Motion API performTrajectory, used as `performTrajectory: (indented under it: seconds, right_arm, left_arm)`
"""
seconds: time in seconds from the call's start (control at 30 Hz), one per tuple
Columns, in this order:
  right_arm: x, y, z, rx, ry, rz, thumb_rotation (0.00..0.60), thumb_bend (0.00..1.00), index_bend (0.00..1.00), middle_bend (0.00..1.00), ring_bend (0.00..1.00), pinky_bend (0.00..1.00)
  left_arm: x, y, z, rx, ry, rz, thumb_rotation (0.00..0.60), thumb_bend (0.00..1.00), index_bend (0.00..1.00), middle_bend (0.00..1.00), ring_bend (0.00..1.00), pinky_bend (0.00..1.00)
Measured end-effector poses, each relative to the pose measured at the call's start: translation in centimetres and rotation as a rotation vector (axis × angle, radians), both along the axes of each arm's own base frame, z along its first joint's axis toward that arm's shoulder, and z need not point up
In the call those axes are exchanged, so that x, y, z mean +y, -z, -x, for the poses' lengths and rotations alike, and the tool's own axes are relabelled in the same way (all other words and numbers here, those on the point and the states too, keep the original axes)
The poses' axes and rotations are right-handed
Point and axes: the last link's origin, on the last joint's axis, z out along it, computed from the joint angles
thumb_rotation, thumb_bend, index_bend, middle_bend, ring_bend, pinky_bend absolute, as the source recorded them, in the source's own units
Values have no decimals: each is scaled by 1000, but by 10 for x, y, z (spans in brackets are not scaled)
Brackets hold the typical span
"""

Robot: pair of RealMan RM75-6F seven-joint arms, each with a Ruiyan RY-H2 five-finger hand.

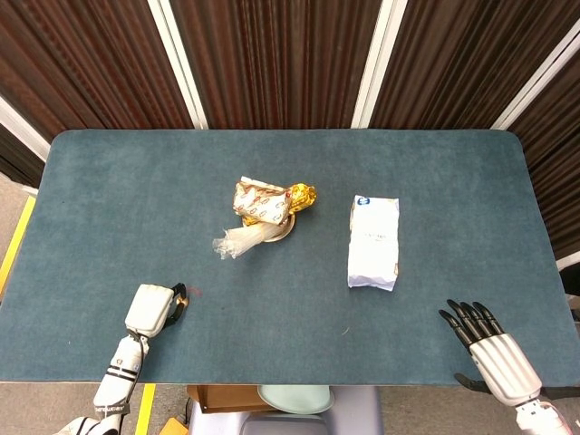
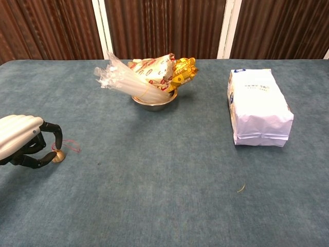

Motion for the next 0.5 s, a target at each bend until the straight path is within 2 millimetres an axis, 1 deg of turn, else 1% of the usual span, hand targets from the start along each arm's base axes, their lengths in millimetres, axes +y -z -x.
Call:
performTrajectory:
  seconds: [0.5]
  right_arm:
    - [1,1,0,10,1,2,600,212,0,0,0,0]
  left_arm:
    - [1,-2,3,10,-7,-10,600,425,524,1000,1000,1000]
